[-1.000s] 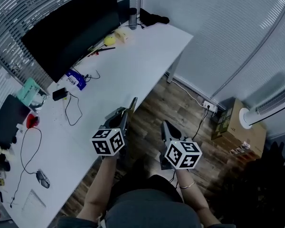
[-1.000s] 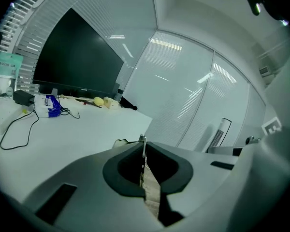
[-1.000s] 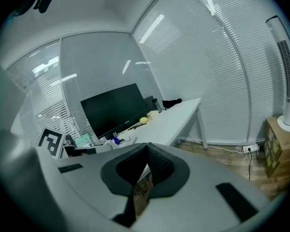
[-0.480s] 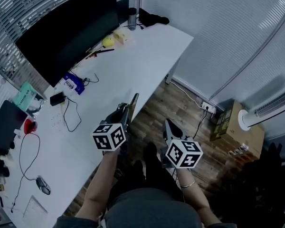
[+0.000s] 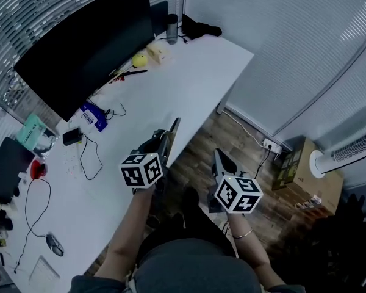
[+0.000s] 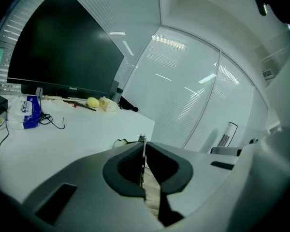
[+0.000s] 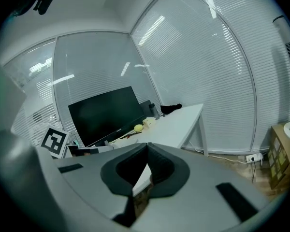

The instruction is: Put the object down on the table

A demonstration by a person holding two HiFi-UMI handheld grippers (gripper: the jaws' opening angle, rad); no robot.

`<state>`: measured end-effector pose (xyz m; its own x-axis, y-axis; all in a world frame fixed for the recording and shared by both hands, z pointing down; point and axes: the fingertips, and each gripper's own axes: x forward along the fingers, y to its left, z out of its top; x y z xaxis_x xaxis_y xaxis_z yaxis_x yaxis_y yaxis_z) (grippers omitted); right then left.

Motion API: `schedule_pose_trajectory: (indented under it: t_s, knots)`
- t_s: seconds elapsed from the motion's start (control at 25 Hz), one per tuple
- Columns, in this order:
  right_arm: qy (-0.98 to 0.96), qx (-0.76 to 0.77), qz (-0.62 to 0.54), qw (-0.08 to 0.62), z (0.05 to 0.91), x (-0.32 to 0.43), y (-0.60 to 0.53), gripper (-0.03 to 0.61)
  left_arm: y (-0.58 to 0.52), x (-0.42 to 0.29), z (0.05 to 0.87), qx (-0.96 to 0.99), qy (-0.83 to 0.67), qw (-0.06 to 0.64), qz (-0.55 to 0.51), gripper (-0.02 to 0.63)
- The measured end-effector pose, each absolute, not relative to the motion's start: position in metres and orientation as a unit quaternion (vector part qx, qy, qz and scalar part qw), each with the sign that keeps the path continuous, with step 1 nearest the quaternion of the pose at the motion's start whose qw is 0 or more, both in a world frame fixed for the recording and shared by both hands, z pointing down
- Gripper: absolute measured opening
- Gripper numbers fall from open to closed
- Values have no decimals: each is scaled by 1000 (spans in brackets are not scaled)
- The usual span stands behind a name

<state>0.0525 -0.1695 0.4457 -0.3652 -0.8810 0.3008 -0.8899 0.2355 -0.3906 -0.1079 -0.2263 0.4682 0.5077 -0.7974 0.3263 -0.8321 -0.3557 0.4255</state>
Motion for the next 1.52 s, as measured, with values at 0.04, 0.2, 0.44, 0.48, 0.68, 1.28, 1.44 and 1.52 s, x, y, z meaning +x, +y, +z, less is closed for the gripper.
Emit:
schedule_pose_trajectory:
  t_s: [0.04, 0.2, 0.44, 0.48, 0.68, 1.28, 1.44, 1.52]
  knots:
    - [-787, 562, 255, 9, 446, 53, -175, 5, -233, -107, 469, 822, -496, 279, 30, 29]
    - [-790, 556, 256, 11, 446, 56, -197, 5, -254, -102, 470, 818, -499, 286, 30, 29]
    - [-794, 550, 258, 11, 446, 60, -225, 5, -286, -96, 474, 813, -501, 294, 32, 29]
    - [-794, 550, 259, 11, 446, 61, -229, 5, -291, -95, 475, 812, -501, 296, 33, 29]
    - [-793, 550, 262, 14, 448, 69, -244, 5, -314, -88, 482, 809, -506, 296, 45, 29]
    - [-787, 553, 271, 16, 455, 83, -263, 5, -370, -64, 514, 795, -504, 330, 65, 29]
    - [-786, 554, 274, 16, 456, 85, -266, 5, -380, -59, 527, 787, -505, 347, 73, 29]
    - [-786, 555, 273, 15, 456, 87, -267, 5, -384, -58, 534, 783, -505, 354, 78, 29]
